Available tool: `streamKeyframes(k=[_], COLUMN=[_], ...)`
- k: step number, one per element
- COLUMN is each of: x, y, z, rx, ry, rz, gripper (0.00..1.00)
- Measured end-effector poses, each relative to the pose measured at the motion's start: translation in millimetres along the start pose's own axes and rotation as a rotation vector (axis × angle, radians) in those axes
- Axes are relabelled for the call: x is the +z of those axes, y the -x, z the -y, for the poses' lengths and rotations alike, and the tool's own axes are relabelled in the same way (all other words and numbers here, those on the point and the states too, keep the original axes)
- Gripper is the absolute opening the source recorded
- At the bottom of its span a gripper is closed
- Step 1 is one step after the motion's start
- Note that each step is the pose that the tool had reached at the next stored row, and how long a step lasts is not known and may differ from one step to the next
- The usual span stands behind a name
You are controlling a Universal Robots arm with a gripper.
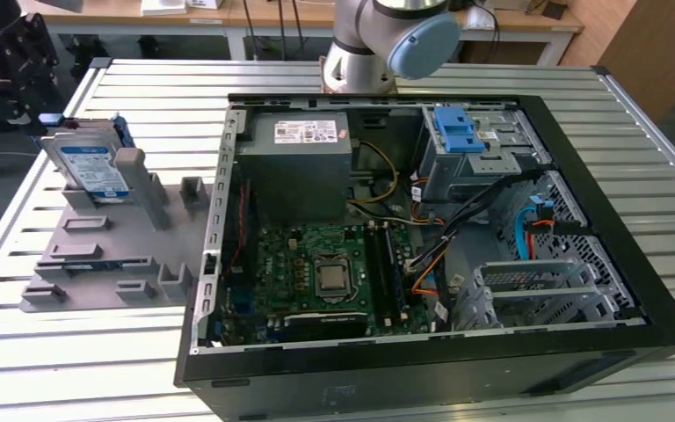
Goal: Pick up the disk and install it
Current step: 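Pick up the disk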
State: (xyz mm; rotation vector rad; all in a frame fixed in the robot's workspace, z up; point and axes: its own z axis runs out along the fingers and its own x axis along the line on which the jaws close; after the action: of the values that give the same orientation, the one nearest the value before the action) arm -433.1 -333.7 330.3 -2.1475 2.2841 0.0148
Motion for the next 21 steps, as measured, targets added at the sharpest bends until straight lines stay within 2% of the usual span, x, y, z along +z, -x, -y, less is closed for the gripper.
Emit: streamKeyframes(k=[4, 9, 13, 17, 19, 20, 21], x=[0.9, 4.4, 10.6, 16.6, 18.0, 18.3, 18.7], y=[2.2, 4.6, 4.8, 5.1, 5.6, 6.4, 7.1], z=[-1.0, -6.6, -8.3, -8.3, -8.5, -8.6, -8.7], rx=[0.000, 0.000, 0.000, 0.000, 0.000, 0.000, 0.000], ry=[-0.0020, -0.0123, -0.0128, -0.0130, -0.0128, -0.0127, -0.0130], rz=[-0.0001, -0.0005, -0.0058, -0.0076, -0.0078, -0.0079, -0.0078], gripper=[0.59, 0.59, 0.59, 0.59, 0.57, 0.51, 0.51])
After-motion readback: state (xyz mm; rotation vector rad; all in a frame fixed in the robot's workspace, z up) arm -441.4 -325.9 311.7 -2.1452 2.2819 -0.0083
